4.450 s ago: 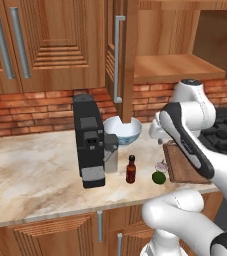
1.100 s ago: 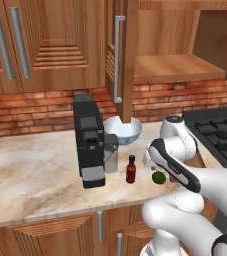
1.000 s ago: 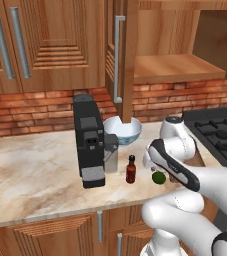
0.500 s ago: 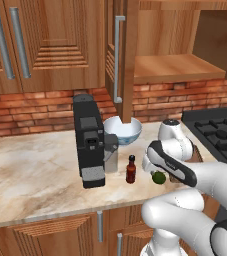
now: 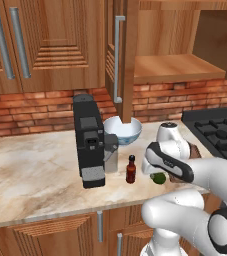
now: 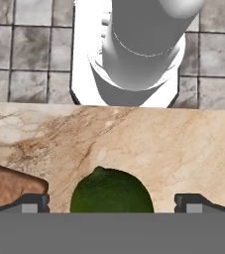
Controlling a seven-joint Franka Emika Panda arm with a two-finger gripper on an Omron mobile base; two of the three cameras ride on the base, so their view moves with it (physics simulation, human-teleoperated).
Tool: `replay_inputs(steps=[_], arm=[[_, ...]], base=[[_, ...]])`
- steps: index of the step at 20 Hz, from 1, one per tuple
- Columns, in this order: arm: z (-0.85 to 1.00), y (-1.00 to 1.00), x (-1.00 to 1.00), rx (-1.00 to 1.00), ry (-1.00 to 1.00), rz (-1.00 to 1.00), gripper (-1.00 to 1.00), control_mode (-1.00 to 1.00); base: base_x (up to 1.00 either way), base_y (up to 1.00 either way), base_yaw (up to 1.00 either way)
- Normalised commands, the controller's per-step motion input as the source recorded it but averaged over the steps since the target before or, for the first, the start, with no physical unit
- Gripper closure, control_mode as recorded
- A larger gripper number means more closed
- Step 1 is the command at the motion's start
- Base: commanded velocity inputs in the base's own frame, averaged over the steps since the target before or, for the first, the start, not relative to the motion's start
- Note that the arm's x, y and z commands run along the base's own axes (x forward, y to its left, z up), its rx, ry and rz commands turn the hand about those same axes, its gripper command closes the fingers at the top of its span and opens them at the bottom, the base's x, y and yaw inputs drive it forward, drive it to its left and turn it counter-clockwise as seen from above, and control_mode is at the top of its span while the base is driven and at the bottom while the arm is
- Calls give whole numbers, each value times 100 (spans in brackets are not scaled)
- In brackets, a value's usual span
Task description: Open the cabinet. Place the bowl and condiment on the counter. Then place the lime and garlic on the cutting board.
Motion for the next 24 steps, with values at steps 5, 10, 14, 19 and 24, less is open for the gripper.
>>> replay_inputs(steps=[5,10,14,19,24], arm=[[-25,0,0,0,1,0,-100,-100],[-27,0,0,0,0,0,-100,-100],[-29,0,0,0,0,0,100,-100],[-26,0,0,1,0,0,100,-100],[11,-4,-7,1,0,0,100,-100]], base=[[0,0,0],[0,0,0],[0,0,0],[0,0,0],[0,0,0]])
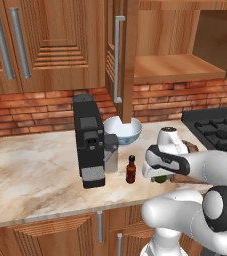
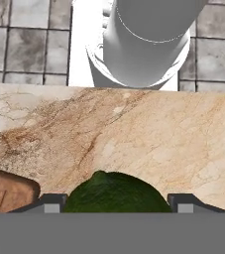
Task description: Open the cabinet. Place the bowl and condiment on the counter. Then place the lime and garlic on the cutting board.
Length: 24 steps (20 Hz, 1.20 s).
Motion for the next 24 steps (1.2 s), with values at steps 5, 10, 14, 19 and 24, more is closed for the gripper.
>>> replay_inputs(steps=[5,10,14,19,24], arm=[[48,-15,-2,-3,-3,-2,100,-100],[43,-24,0,-7,1,-4,100,-100],[41,-32,3,-6,4,-4,100,-100],[42,-31,13,-5,3,-4,100,-100],[28,-32,24,-4,2,-5,100,-100]], base=[[0,0,0],[0,0,0],[0,0,0],[0,0,0],[0,0,0]])
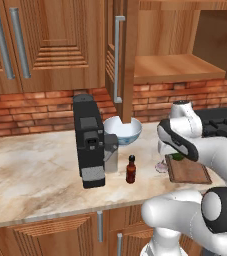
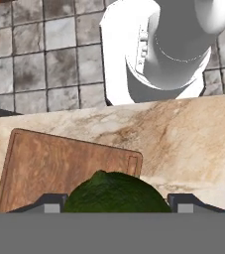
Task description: Open the cabinet. Place the bowl and condiment on the counter. Then place the lime and garlic on the cutting board.
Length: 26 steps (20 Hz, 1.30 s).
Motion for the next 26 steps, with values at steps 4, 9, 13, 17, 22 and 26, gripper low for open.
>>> replay_inputs(steps=[4,9,13,17,22,26], arm=[[-7,-32,33,0,5,-5,100,-100],[-19,-26,31,4,1,-4,100,-100],[-17,-20,29,2,0,-1,100,-100],[-22,-17,22,0,-1,0,100,-100],[-21,-16,17,0,0,0,100,-100],[-20,-18,14,0,-3,0,100,-100]], base=[[0,0,0],[0,0,0],[0,0,0],[0,0,0],[0,0,0],[0,0,0]])
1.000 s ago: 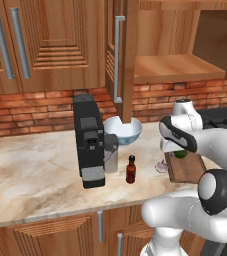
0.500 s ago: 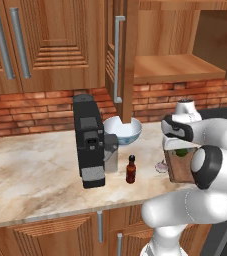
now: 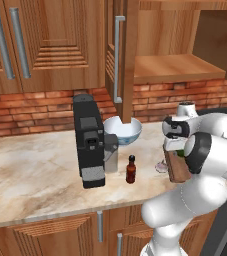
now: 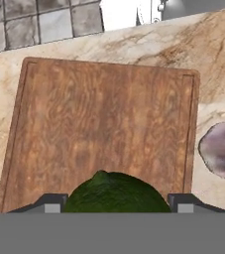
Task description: Open the cabinet. Place the bowl and condiment on the counter. Then place the lime and garlic on the cutting board.
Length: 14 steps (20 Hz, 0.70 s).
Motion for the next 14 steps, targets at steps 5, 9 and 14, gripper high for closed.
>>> replay_inputs(steps=[5,9,14], arm=[[-16,-13,18,0,-5,0,100,-100],[-19,-8,13,0,-6,0,100,-100],[-19,-3,6,0,-7,0,100,-100]], base=[[0,0,0],[0,0,0],[0,0,0]])
